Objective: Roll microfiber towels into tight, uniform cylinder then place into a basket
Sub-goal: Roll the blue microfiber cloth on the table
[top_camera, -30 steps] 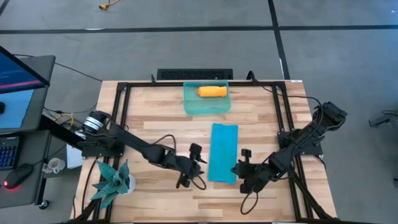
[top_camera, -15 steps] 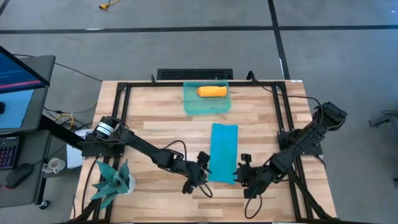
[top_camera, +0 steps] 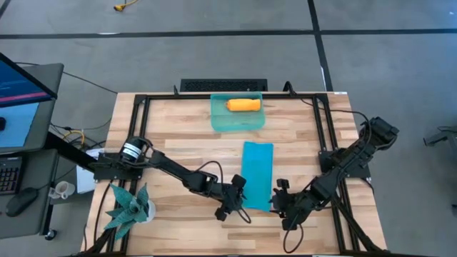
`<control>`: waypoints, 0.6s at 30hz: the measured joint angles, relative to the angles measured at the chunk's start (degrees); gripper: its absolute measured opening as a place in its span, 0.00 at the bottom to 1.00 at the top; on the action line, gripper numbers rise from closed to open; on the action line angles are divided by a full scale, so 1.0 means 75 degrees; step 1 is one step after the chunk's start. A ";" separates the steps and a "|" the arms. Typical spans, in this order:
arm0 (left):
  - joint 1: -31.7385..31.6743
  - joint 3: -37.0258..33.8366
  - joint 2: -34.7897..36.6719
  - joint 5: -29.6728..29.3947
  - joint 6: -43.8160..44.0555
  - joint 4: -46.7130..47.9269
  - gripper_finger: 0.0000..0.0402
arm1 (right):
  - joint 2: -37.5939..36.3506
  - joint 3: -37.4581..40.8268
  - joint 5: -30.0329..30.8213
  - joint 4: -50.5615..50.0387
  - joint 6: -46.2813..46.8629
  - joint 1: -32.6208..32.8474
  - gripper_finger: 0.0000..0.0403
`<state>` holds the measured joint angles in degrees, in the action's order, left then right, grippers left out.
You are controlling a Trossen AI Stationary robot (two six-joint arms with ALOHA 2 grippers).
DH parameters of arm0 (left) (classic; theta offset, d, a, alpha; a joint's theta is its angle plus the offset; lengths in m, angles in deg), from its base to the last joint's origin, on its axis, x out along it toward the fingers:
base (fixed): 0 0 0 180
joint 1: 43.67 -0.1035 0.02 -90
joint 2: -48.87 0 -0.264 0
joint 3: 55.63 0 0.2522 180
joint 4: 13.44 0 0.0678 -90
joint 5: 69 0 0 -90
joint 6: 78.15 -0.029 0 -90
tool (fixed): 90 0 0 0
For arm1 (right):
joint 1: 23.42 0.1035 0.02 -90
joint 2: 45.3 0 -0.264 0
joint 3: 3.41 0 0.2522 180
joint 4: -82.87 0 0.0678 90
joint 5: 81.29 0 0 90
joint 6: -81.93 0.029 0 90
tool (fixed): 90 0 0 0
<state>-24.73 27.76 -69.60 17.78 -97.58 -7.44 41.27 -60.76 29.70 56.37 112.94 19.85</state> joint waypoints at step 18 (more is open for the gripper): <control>-0.0133 0.0000 -0.0277 0.0266 0.0598 0.0093 0.51 | 0.1880 -0.0233 -0.0307 0.0395 -0.0684 -0.0134 0.44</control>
<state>-25.73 27.76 -71.68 19.77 -93.09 -6.75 55.37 -62.51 27.40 59.33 107.81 18.84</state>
